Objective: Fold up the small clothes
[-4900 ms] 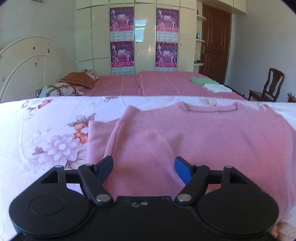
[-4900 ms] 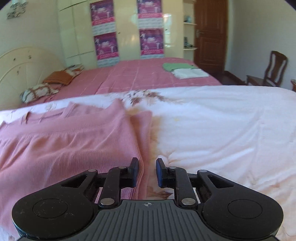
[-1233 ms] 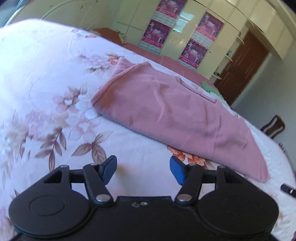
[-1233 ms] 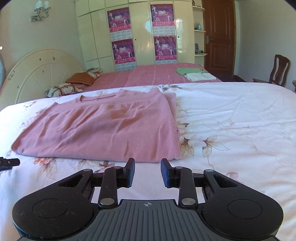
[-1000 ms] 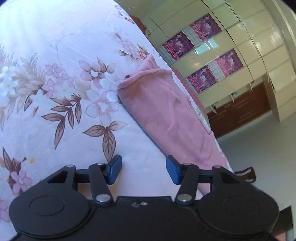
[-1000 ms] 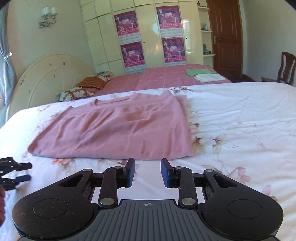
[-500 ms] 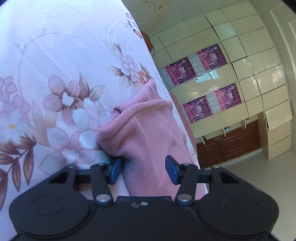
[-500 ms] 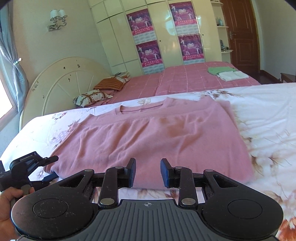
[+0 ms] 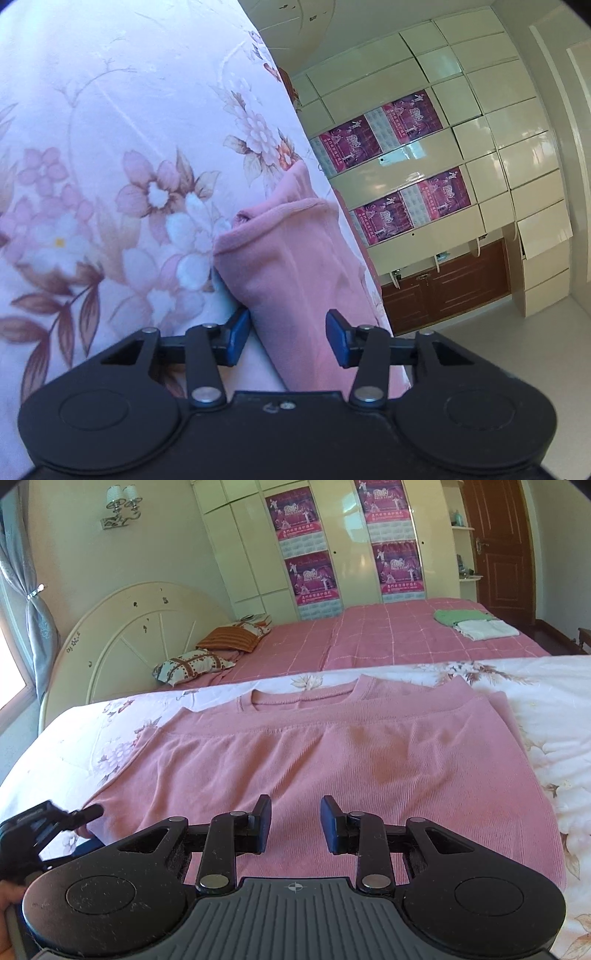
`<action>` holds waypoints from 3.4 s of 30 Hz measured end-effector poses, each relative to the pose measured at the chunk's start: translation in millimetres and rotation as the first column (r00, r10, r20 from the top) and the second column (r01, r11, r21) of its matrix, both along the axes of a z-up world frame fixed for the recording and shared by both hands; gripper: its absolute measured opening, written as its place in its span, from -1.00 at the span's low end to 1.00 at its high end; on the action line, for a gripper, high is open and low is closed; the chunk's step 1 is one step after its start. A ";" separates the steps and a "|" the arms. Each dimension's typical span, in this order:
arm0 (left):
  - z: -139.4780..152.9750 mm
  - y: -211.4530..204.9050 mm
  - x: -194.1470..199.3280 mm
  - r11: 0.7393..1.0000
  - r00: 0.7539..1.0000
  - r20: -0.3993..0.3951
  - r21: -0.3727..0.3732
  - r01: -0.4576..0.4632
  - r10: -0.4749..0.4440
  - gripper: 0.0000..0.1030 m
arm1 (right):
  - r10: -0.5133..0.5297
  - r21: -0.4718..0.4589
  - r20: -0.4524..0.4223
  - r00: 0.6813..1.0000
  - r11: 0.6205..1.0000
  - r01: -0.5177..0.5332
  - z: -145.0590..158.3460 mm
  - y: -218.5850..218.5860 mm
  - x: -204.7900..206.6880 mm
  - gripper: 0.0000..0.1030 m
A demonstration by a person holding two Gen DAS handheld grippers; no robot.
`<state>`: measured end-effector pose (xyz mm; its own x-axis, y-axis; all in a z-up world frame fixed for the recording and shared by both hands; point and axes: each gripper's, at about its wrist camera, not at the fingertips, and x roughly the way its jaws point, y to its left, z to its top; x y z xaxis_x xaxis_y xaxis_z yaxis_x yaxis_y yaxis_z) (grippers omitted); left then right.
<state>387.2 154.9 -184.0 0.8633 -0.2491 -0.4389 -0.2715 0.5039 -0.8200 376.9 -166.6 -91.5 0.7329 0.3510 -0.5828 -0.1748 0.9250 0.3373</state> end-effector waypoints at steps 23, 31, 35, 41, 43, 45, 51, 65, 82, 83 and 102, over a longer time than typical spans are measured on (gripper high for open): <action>15.9 6.2 13.7 0.988 0.987 0.082 -0.081 -0.131 0.137 -0.84 | 0.092 0.061 0.009 0.996 0.994 -0.092 -8.0 33.2 40.9 -0.94; -10.0 7.8 -15.4 0.983 0.988 0.047 -0.116 -0.144 0.150 -0.23 | 0.070 0.073 -0.035 0.997 0.995 -0.067 -20.9 30.5 41.5 -0.94; -6.4 9.0 -5.3 0.982 0.987 0.017 -0.102 -0.160 0.163 -0.19 | 0.070 0.071 -0.033 0.997 0.995 -0.067 -19.9 29.2 41.9 -0.94; -9.8 22.4 30.3 0.970 0.976 -0.021 -0.108 -0.216 0.215 -0.54 | 0.090 0.067 -0.016 0.996 0.994 -0.089 -16.9 42.9 46.5 -0.94; -12.7 26.4 41.6 0.975 0.979 -0.070 -0.100 -0.196 0.190 -0.86 | 0.095 0.064 -0.015 0.995 0.994 -0.094 -17.7 48.2 50.8 -0.94; -1.6 29.2 37.4 0.977 0.984 0.007 -0.122 -0.174 0.176 -0.87 | 0.094 0.059 -0.021 0.995 0.994 -0.092 -19.7 53.3 55.9 -0.94; -1.2 28.2 34.9 0.989 0.990 -0.019 -0.043 -0.143 0.142 -0.87 | 0.087 -0.004 -0.113 0.990 0.996 -0.088 -44.1 63.5 74.5 -0.97; 60.2 -10.4 45.1 0.996 0.995 0.102 0.091 0.000 -0.009 -0.86 | 0.112 0.126 -0.114 0.987 0.987 -0.098 -52.2 38.9 76.5 -1.00; 55.1 -324.3 88.4 0.694 0.771 -0.179 0.347 0.631 -0.611 -0.38 | -0.205 0.513 -0.138 0.969 0.822 0.247 -22.9 -228.6 11.2 0.51; 63.0 -317.4 80.5 0.709 0.782 -0.136 0.348 0.613 -0.609 -0.36 | -0.196 0.524 -0.147 0.970 0.816 0.244 -23.8 -237.4 8.5 0.50; 47.8 -177.4 84.9 0.809 0.930 -0.189 0.459 0.367 -0.315 0.19 | 0.070 0.497 -0.210 0.975 0.866 0.045 -54.5 -160.7 39.9 -0.10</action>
